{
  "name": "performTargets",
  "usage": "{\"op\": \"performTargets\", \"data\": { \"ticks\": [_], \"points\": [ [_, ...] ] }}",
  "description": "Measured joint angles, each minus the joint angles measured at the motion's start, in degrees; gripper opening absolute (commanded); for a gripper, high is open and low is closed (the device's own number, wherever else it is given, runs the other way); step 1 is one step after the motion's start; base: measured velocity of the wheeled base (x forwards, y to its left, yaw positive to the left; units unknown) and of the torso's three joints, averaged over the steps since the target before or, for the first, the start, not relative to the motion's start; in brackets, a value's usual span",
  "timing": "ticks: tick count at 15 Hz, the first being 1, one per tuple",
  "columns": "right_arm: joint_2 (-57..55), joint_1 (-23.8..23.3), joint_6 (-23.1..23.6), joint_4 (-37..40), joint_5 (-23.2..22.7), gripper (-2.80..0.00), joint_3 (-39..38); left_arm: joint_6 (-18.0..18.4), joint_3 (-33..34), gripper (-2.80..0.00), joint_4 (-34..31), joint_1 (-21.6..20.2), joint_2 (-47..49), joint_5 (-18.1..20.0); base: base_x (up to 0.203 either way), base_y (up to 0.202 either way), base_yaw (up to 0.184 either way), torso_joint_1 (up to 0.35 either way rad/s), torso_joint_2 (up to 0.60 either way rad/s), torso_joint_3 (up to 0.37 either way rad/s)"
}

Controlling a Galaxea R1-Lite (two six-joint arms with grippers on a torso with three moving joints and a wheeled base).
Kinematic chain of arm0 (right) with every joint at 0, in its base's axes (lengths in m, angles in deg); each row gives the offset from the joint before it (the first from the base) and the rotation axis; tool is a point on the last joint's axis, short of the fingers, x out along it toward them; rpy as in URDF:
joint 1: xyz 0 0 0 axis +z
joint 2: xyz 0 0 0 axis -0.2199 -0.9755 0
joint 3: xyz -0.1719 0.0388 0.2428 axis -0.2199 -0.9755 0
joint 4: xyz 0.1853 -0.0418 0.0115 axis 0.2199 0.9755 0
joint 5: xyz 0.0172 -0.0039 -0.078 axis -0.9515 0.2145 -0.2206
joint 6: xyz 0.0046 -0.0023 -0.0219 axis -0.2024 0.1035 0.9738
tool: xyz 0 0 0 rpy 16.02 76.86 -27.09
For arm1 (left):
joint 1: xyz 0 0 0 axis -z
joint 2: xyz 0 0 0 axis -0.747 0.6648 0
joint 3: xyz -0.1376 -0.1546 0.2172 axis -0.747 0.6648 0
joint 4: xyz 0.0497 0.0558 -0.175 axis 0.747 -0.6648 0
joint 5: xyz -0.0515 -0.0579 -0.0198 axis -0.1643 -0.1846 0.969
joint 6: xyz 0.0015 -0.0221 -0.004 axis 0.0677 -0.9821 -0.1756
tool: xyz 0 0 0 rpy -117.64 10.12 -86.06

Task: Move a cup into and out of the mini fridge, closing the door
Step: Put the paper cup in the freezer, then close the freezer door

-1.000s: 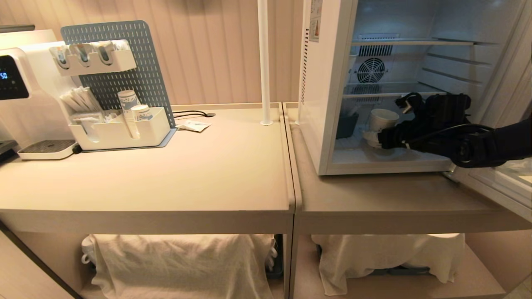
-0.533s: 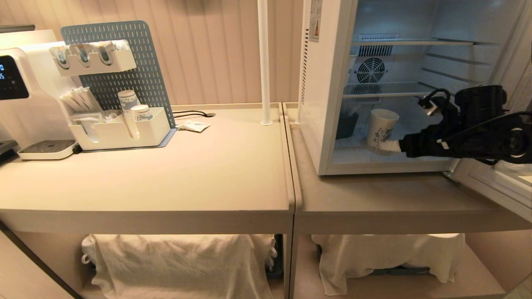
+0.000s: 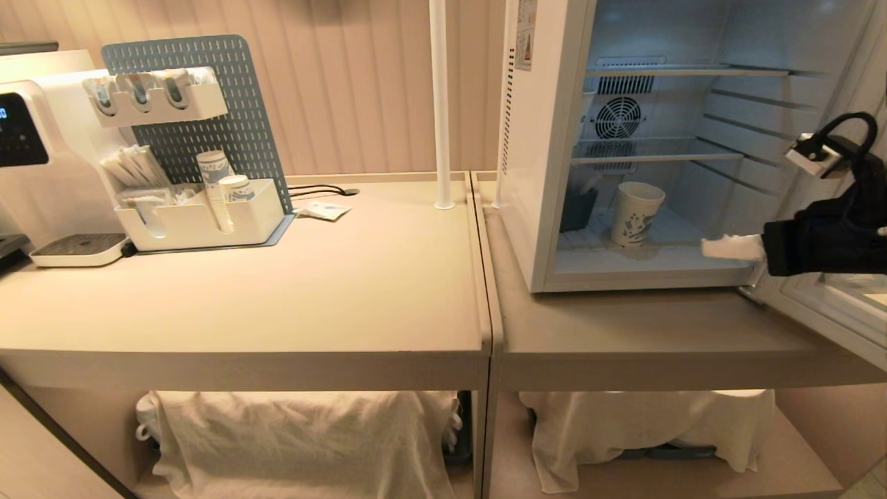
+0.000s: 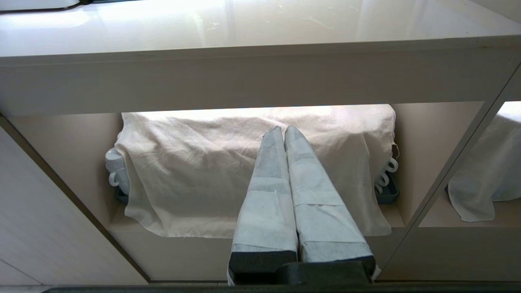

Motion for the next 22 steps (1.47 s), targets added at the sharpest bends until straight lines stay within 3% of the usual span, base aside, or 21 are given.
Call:
{"op": "performTargets", "data": {
  "ticks": [5, 9, 16, 19, 22],
  "points": [
    [14.4, 0.2, -0.1, 15.0, 1.7, -2.8, -3.8, 0.0, 0.0, -2.8, 0.0, 0.0, 0.0, 0.0, 0.0, 0.0, 0.0, 0.0, 0.0, 0.0],
    [30.9, 0.8, -0.3, 17.7, 6.1, -2.8, -19.3, 0.0, 0.0, -2.8, 0.0, 0.0, 0.0, 0.0, 0.0, 0.0, 0.0, 0.0, 0.0, 0.0],
    [67.3, 2.5, 0.2, 13.3, 9.8, -2.8, -49.6, 0.0, 0.0, -2.8, 0.0, 0.0, 0.0, 0.0, 0.0, 0.0, 0.0, 0.0, 0.0, 0.0],
    [78.9, 2.8, 0.2, 8.0, 11.0, -2.8, -55.1, 0.0, 0.0, -2.8, 0.0, 0.0, 0.0, 0.0, 0.0, 0.0, 0.0, 0.0, 0.0, 0.0],
    [85.0, 2.9, -1.1, -3.5, 17.1, -2.8, -61.1, 0.1, 0.0, -2.8, 0.0, 0.0, 0.0, 0.0, 0.0, 0.0, 0.0, 0.0, 0.0, 0.0]
  ]
}}
